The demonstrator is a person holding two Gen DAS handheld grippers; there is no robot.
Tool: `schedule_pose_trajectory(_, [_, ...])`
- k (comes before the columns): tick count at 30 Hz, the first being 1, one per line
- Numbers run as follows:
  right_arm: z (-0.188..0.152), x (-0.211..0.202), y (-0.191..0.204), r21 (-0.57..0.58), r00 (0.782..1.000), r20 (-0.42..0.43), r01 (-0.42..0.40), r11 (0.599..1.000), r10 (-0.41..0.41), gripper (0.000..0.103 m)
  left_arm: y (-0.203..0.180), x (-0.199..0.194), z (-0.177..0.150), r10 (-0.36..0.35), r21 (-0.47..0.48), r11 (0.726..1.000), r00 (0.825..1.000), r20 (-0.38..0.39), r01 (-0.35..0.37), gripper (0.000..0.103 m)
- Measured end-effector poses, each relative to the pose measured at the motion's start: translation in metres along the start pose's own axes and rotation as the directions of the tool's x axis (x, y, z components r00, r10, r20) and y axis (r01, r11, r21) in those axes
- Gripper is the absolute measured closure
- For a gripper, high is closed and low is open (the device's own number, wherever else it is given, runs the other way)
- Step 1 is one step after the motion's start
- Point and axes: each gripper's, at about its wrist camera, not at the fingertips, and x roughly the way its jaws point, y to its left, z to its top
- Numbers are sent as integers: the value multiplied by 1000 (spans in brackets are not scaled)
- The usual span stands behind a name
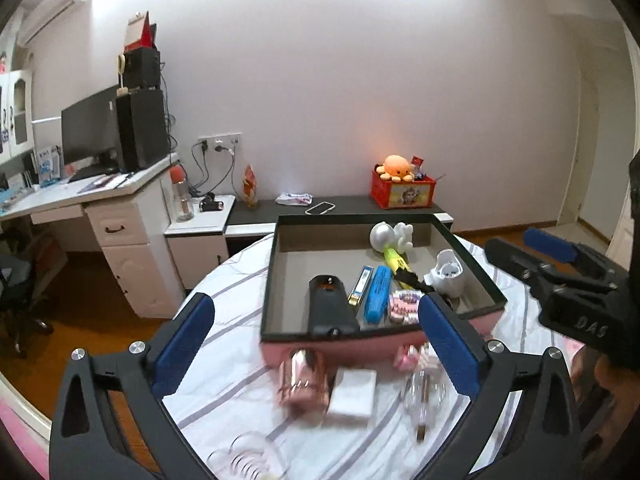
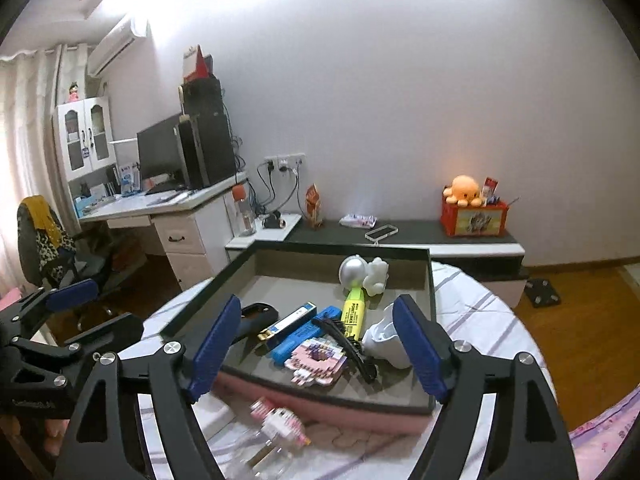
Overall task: Organize rigid objects
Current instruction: 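Lift both open tools out of the box and back from the bed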
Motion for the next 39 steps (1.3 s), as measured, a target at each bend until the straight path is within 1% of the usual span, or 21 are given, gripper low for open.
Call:
schedule_pose_trajectory(3, [-3, -24, 7, 0, 1000, 29, 7, 1000, -7, 19, 4, -22, -6, 22, -17, 1000, 1000, 15, -22, 0])
schedule_pose_trajectory(6, [-5, -44, 12, 0, 999, 47, 17, 1000, -17, 15, 9, -42, -8, 29, -36, 999, 999, 41, -27, 0])
schedule_pose_trajectory(8, [-7, -55, 14, -4, 998, 58, 29, 1000, -28, 7, 9, -56, -10, 50, -27, 998, 997, 62, -48, 0])
schedule_pose_trajectory(9, [-8, -62, 16, -7, 997, 70, 38, 999, -38, 0, 8, -62, -11, 54, -20, 998, 996, 69, -53, 0])
schedule_pose_trajectory(12, [-11, -79, 22, -19, 995, 96, 44, 999, -42, 0, 7, -79, -14, 53, -15, 999, 995, 90, -52, 0])
schedule_pose_trajectory(14, [-13, -87, 25, -30, 995, 88, 42, 999, -40, 0, 8, -90, -16, 49, -24, 999, 994, 101, -47, 0])
schedule_pose_trajectory(19, [-20, -102, 33, -46, 996, 86, 38, 998, -34, 0, 3, -106, -17, 48, -4, 999, 993, 112, -48, 0])
schedule_pose_trajectory(21, [-22, -106, 35, -59, 996, 82, 37, 998, -32, 0, 2, -110, -17, 37, 2, 999, 994, 108, -37, 0])
schedule_pose_trajectory(25, [-24, -114, 39, -77, 995, 88, 43, 996, -36, 0, 1, -120, -18, 47, 10, 999, 991, 123, -48, 0])
schedule_pose_trajectory(29, [-24, -120, 42, -85, 994, 100, 44, 995, -35, 0, 0, -126, -17, 42, 3, 999, 989, 138, -43, 0])
schedule_pose_trajectory(39, [-26, -120, 45, -106, 996, 84, 42, 994, -33, 0, -5, -124, -18, 37, 34, 999, 992, 118, -42, 0])
